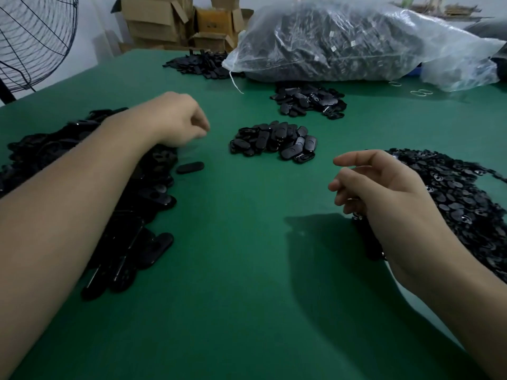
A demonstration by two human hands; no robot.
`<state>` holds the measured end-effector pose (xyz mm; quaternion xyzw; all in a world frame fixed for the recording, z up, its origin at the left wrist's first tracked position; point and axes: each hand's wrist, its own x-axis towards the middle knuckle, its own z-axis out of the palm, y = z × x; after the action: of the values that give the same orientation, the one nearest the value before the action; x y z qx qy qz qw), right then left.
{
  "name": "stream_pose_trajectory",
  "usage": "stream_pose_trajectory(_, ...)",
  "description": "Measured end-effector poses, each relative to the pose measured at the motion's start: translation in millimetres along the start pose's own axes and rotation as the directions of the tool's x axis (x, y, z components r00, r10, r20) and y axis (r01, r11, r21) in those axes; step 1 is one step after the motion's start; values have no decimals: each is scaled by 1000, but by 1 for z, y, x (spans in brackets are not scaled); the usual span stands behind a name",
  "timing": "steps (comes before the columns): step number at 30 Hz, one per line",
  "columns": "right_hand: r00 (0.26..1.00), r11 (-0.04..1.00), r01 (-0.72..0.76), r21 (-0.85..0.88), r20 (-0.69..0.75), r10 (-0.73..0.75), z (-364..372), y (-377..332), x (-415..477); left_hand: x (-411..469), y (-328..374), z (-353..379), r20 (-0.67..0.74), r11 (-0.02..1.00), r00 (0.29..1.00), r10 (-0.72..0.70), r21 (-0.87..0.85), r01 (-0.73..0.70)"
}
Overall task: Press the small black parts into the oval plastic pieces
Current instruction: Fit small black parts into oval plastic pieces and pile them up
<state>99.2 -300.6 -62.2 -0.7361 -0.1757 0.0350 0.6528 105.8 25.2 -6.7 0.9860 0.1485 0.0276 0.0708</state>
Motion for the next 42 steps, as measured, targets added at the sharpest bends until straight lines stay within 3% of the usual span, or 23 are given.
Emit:
stream_pose_trajectory(4, 1000, 994, 30, -107, -6, -31, -5, 2, 3, -2, -29, 4, 24, 979, 996, -89, 185, 83)
stream_pose_trajectory(14, 998, 985, 35, -170, -38, -42, -12, 7, 8, -2, -45, 10, -89, 979, 993, -77, 182, 92)
stream_pose_trajectory(22, 996, 986, 43, -163, -76, -55, -18, 1, 13, -5, -36, 3, -202, 991, 976, -82, 88, 101)
stream_pose_trajectory(26, 992, 955, 88, -283, -63, -110, -25, -5, 16, -12, -6, -11, -309, 978, 951, 2, -197, -67)
stream_pose_trajectory(28, 979, 829, 177, -530, 5, -206, -30, -7, 16, -26, 23, -10, -277, 846, 961, 17, -509, -162)
stream_pose_trajectory(29, 970, 699, 214, -682, 61, -236, -31, -8, 16, -34, 39, -5, -228, 743, 973, 36, -645, -179)
stream_pose_trajectory(31, 962, 458, 240, -856, 146, -230, -32, -10, 15, -51, 65, 9, -128, 572, 988, 85, -806, -153)
stream_pose_trajectory(32, 965, 398, 233, -887, 162, -205, -32, -11, 14, -59, 75, 18, -73, 516, 992, 106, -849, -118)
stream_pose_trajectory(36, 967, 317, 237, -918, 190, -172, -31, -17, 8, -94, 91, 41, 117, 412, 984, 133, -909, 53)
stream_pose_trajectory(42, 963, 258, 255, -932, 220, -157, -27, -16, 9, -132, 89, 45, 170, 182, 982, 82, -971, 153)
